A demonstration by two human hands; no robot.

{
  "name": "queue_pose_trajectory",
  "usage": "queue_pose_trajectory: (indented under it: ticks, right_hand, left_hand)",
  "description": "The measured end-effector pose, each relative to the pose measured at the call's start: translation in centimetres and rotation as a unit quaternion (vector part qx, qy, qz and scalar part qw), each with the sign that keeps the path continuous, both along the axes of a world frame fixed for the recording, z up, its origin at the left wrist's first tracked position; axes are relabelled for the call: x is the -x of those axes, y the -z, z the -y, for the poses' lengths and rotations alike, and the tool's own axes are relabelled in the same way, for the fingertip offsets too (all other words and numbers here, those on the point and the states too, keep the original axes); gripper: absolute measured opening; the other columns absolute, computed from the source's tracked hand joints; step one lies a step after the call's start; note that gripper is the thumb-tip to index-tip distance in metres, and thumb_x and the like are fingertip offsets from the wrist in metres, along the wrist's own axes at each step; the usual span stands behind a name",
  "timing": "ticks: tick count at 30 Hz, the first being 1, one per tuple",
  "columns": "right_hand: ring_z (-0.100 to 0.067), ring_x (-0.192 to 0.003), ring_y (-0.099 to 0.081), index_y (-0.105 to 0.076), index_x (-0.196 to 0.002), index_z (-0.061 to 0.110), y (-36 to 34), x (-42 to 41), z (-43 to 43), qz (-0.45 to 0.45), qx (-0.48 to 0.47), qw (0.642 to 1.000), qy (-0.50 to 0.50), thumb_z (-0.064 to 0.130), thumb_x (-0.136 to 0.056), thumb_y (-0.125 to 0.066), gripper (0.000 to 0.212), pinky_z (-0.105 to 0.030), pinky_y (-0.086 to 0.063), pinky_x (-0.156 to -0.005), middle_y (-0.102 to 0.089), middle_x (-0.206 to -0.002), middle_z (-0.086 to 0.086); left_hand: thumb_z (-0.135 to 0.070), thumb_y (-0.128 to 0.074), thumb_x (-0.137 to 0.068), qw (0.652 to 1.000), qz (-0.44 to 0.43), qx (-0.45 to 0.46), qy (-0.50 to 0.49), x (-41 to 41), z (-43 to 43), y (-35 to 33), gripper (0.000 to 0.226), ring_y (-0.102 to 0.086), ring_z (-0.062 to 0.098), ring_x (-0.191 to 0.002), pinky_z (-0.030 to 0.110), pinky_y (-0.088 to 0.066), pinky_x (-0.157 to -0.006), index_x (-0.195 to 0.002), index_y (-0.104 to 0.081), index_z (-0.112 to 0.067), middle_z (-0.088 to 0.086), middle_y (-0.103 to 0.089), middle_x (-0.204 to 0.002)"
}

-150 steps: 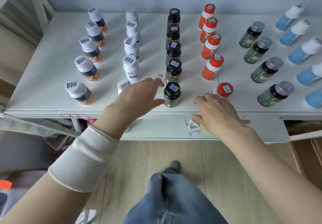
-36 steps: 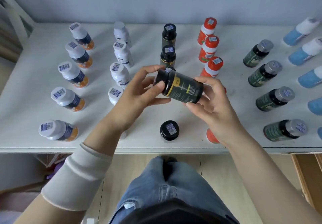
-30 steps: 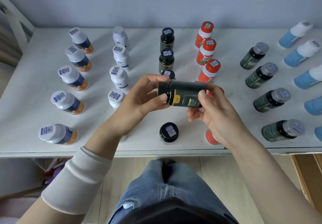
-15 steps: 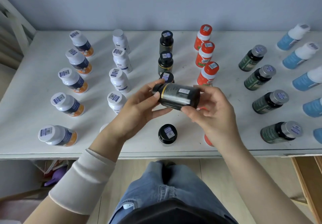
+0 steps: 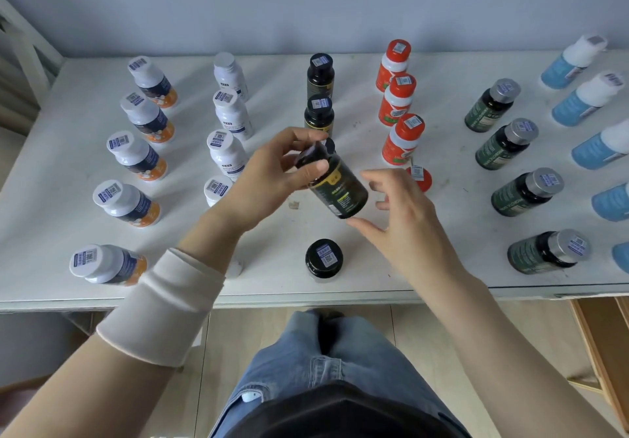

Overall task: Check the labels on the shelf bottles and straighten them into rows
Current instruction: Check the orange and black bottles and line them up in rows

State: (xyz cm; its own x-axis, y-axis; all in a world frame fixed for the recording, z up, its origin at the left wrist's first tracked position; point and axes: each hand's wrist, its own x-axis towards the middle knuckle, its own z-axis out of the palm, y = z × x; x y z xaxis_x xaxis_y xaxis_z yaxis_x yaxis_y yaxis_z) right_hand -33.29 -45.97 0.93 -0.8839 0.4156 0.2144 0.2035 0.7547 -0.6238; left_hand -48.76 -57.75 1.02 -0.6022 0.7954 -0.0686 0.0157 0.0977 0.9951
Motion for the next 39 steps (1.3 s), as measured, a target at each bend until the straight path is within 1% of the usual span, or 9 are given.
queue_pose_trajectory:
  ticks: [3,5,10,15,20,25,31,34,39]
  right_hand:
    - [-0.029,-0.099,-0.057,-0.055,-0.115,0.004,-0.9,0.3,-1.1,0.060,-0.059,0.996,0.007,0.018,-0.074,-0.075,0.047,-0.028,-0.043,-0.078,-0.058,-0.112,-0.014]
    - [-0.027,-0.108,-0.053,-0.053,-0.118,0.006,-1.4,0.8,-1.6,0.093,-0.077,0.993,0.005,0.021,-0.079,-0.070,0.045,-0.031,-0.042,-0.084,-0.055,-0.119,-0.012]
    - [-0.022,-0.113,-0.049,-0.050,-0.122,0.011,-1.7,1.9,-2.1,0.142,-0.088,0.986,0.000,0.025,-0.085,-0.064,0.042,-0.024,-0.036,-0.086,-0.051,-0.125,-0.007]
    - [-0.022,-0.110,-0.051,-0.049,-0.123,0.012,-1.8,2.3,-2.0,0.163,-0.092,0.982,0.009,0.028,-0.086,-0.062,0.042,-0.026,-0.040,-0.085,-0.051,-0.126,-0.007]
    - [-0.023,-0.115,-0.049,-0.050,-0.122,0.012,-2.0,2.7,-2.2,0.169,-0.092,0.981,0.019,0.028,-0.086,-0.062,0.041,-0.029,-0.041,-0.088,-0.052,-0.126,-0.007]
    - [-0.025,-0.113,-0.051,-0.049,-0.125,0.011,-2.6,3.4,-3.2,0.172,-0.094,0.980,0.030,0.030,-0.086,-0.061,0.044,-0.029,-0.042,-0.086,-0.052,-0.126,-0.009]
    - [-0.023,-0.115,-0.049,-0.044,-0.129,0.014,-2.3,5.4,-4.4,0.217,-0.112,0.970,0.006,0.033,-0.088,-0.058,0.047,-0.032,-0.045,-0.088,-0.049,-0.128,-0.008]
    - [-0.023,-0.117,-0.049,-0.044,-0.129,0.014,-2.2,6.0,-5.3,0.224,-0.102,0.969,-0.018,0.032,-0.089,-0.057,0.046,-0.033,-0.046,-0.090,-0.049,-0.130,-0.008]
    - [-0.016,-0.109,-0.055,-0.047,-0.126,0.015,-1.0,6.4,-6.8,0.161,-0.016,0.987,-0.019,0.035,-0.091,-0.051,0.041,-0.032,-0.049,-0.089,-0.056,-0.123,-0.001]
  left_hand:
    - [-0.008,-0.070,-0.080,0.982,-0.161,0.074,0.059,0.2,-0.1,0.8,0.037,-0.051,-0.002,-0.100,0.027,-0.054,-0.083,-0.106,-0.055,-0.031,-0.009,-0.053,-0.109]
    - [-0.005,-0.073,-0.077,0.961,-0.243,0.106,0.076,0.1,-0.2,1.8,0.040,-0.050,0.005,-0.101,0.027,-0.051,-0.086,-0.111,-0.058,-0.021,-0.009,-0.048,-0.105]
    - [-0.004,-0.076,-0.072,0.927,-0.336,0.125,0.108,-0.2,-0.7,3.8,0.043,-0.050,0.016,-0.100,0.015,-0.040,-0.089,-0.111,-0.060,-0.008,0.004,-0.048,-0.110]
    - [-0.005,-0.073,-0.074,0.926,-0.341,0.136,0.083,-0.7,-0.8,4.5,0.042,-0.047,0.013,-0.099,-0.005,-0.026,-0.083,-0.113,-0.059,-0.008,0.010,-0.050,-0.115]
    - [-0.017,-0.075,-0.076,0.929,-0.331,0.136,0.094,-0.5,-0.7,4.8,0.048,-0.051,0.021,-0.111,0.015,-0.034,-0.092,-0.119,-0.055,-0.012,0.008,-0.050,-0.120]
    - [-0.023,-0.071,-0.079,0.928,-0.362,0.066,-0.048,1.5,-1.2,2.4,0.036,-0.056,0.012,-0.096,0.027,-0.046,-0.087,-0.109,-0.057,-0.007,0.000,-0.057,-0.105]
    - [-0.032,-0.073,-0.077,0.882,-0.386,0.270,0.031,3.8,-4.5,2.4,0.053,-0.050,0.029,-0.107,0.039,-0.043,-0.089,-0.123,-0.051,-0.015,0.012,-0.049,-0.116]
    - [-0.031,-0.070,-0.080,0.868,-0.390,0.305,0.037,4.1,-5.3,2.6,0.048,-0.051,0.029,-0.103,0.036,-0.041,-0.081,-0.121,-0.051,-0.015,0.012,-0.050,-0.114]
    - [-0.024,-0.071,-0.079,0.916,-0.317,0.235,-0.067,4.6,-3.9,1.7,0.033,-0.059,0.020,-0.093,0.035,-0.048,-0.084,-0.108,-0.058,-0.015,0.001,-0.060,-0.103]
